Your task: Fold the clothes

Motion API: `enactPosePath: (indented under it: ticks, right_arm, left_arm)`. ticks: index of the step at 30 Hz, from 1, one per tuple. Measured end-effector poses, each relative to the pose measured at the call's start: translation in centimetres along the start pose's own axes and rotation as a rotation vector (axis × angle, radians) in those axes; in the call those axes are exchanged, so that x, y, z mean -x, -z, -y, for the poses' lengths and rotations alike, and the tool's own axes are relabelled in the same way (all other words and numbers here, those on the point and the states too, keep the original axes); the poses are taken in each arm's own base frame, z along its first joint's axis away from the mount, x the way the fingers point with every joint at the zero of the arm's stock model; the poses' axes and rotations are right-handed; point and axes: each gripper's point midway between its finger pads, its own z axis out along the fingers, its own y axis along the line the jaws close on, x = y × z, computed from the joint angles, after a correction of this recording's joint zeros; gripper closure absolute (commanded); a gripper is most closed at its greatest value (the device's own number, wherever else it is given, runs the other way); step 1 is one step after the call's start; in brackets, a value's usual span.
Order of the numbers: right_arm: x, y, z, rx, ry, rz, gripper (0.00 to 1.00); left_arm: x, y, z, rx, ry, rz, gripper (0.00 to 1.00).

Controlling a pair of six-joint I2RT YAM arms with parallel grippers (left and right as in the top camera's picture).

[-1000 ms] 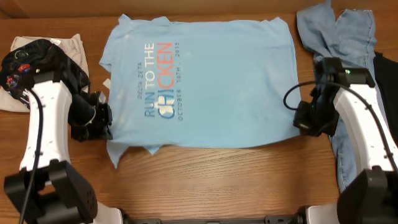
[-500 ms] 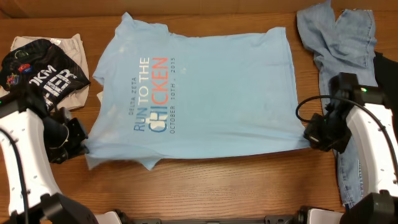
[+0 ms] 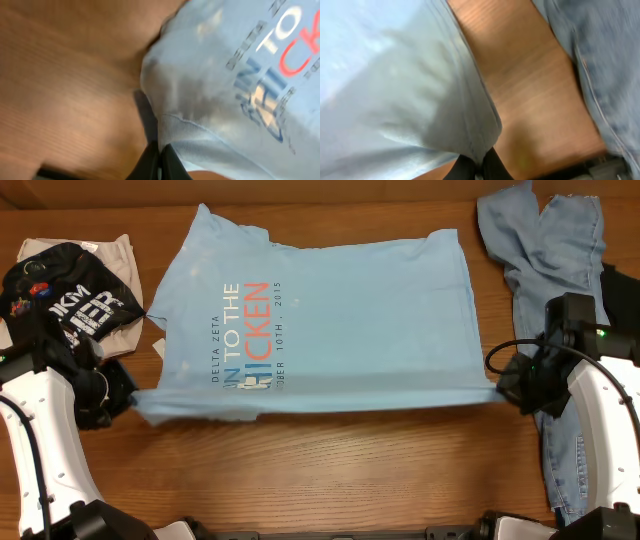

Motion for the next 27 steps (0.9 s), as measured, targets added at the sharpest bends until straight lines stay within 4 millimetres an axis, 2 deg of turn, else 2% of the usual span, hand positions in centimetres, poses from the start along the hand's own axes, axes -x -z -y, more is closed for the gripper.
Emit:
enactPosePath:
  ticks: [5,8,14,19,27]
  right_arm:
    - [2.1,0.1,-1.5,0.068,0.065,0.085,0.96]
    - [3.2,0.0,-2.1,0.088,0.088,0.118,0.96]
    - [5.6,-1.9,-3.4,0.116,0.114,0.138,0.96]
    - [7.3,-3.4,-4.2,0.132,0.128,0.158,0.96]
    - [8.4,-3.4,-4.6,0.145,0.133,0.199,0.96]
  left_arm:
    - [2.2,0.1,0.9,-0.046,0.004,0.087,0.96]
    - [2.8,0.2,1.3,-0.067,0.008,0.112,0.96]
    - [4.2,0.1,1.8,-0.09,0.009,0.156,0.96]
    - [5.6,-0.8,2.6,-0.106,-0.014,0.178,0.95]
    - [6.5,-3.1,4.7,-0.115,-0.074,0.16,0.96]
